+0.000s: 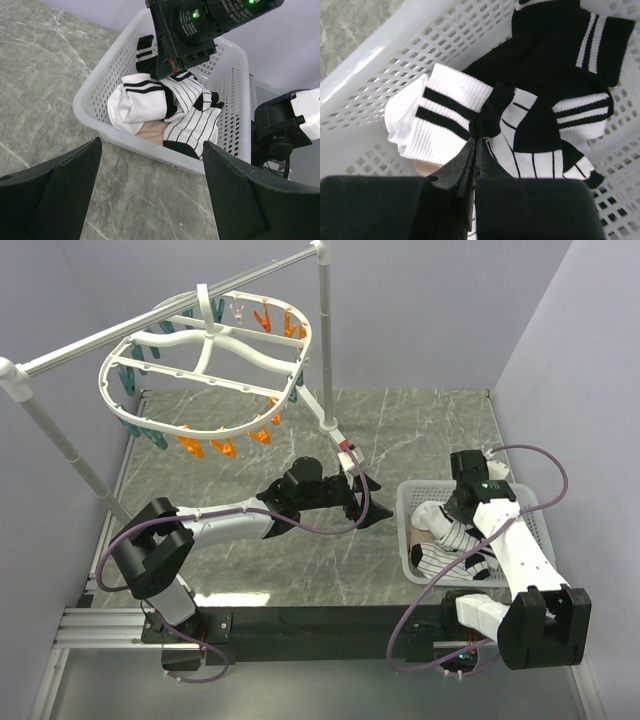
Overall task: Clip the socks to the hanger
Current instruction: Pick up the sock from the bin.
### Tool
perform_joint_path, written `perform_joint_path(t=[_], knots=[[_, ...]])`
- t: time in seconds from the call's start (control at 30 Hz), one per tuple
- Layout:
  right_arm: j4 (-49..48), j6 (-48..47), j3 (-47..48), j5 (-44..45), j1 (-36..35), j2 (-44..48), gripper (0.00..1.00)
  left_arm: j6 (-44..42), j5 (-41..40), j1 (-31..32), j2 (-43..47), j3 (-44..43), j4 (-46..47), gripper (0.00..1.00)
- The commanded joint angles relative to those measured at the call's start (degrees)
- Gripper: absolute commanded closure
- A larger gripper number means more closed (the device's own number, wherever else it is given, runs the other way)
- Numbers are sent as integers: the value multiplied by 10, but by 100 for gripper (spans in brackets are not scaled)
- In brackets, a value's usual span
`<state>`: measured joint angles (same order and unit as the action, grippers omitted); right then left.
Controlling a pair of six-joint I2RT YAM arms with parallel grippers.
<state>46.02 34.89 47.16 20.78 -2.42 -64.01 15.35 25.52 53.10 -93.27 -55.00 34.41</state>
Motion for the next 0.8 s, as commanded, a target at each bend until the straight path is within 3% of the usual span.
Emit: perform_joint_path(t=[0.0, 0.37, 0.77], knots=[[27, 3, 53, 38, -19, 12, 100, -16, 1, 2, 11, -9, 8, 12], [-22, -22, 99, -28, -61, 123, 100, 3, 13, 9, -1, -42, 29, 13], [-188, -51, 8, -157, -81, 258, 100, 73, -101, 53, -62, -106, 45, 14]])
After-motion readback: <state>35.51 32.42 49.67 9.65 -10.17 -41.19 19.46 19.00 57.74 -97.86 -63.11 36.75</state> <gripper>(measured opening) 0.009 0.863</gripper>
